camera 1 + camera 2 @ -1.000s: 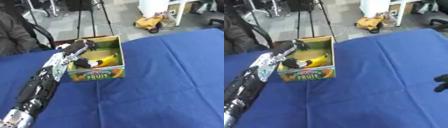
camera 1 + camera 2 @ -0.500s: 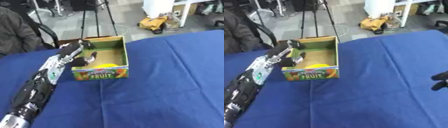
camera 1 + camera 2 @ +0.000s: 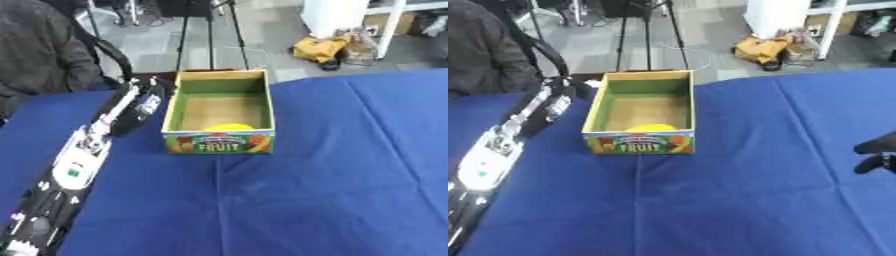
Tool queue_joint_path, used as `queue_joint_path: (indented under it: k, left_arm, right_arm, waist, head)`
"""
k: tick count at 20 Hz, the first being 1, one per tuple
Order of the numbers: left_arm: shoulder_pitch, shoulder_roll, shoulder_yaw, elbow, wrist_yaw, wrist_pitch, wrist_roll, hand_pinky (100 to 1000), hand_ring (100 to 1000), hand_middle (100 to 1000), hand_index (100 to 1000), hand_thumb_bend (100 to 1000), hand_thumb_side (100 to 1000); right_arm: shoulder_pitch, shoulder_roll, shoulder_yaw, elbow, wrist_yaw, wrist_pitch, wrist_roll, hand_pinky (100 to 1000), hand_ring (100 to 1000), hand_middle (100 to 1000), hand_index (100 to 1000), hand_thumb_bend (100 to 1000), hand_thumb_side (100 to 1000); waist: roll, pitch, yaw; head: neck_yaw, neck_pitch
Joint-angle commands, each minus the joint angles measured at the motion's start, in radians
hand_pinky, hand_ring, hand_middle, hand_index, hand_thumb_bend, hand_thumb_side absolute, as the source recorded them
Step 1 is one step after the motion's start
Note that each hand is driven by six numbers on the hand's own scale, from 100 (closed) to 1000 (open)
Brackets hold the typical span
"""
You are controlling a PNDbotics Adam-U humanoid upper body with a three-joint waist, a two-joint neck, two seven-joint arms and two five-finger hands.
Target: Pick up objects on the table and place them in the box.
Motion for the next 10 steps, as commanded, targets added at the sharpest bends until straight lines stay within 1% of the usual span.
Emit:
queue_joint_path:
  k: [1,2,3,6,10]
  left_arm:
    - [0.052,0.016,0.025,-0.130,0.155,0.058,-0.071,731,639,602,755,157,989]
    - [0.075,0.012,0.029,-0.155,0.189,0.074,-0.091,731,638,604,754,202,1000]
    - [0.097,0.006,0.036,-0.176,0.216,0.090,-0.104,730,636,600,753,170,993]
    - [0.148,-0.024,0.064,-0.223,0.271,0.134,-0.121,727,628,593,749,185,994]
    - [0.191,-0.065,0.089,-0.262,0.292,0.186,-0.114,725,624,589,746,190,1000]
  right_arm:
    - [-0.001,-0.011,-0.013,-0.002,0.007,-0.001,-0.007,532,667,558,641,100,667]
    - [0.000,-0.010,-0.014,-0.001,0.008,0.000,-0.008,532,667,557,642,100,600]
    - [0.001,-0.010,-0.014,0.001,0.009,0.000,-0.008,532,667,558,642,100,669]
    - [0.004,-0.008,-0.014,0.003,0.012,0.000,-0.009,532,667,558,643,100,672]
    - [0.005,-0.006,-0.013,0.005,0.014,-0.001,-0.008,532,667,557,644,100,673]
  waist:
    - [-0.003,-0.012,0.010]
    - [-0.004,-0.012,0.016]
    - [-0.005,-0.011,0.023]
    - [-0.006,-0.010,0.035]
    - [-0.009,-0.006,0.044]
  head:
    - [-0.011,0.008]
    - [-0.013,0.008]
    - [-0.015,0.009]
    - [-0.019,0.011]
    - [-0.020,0.011]
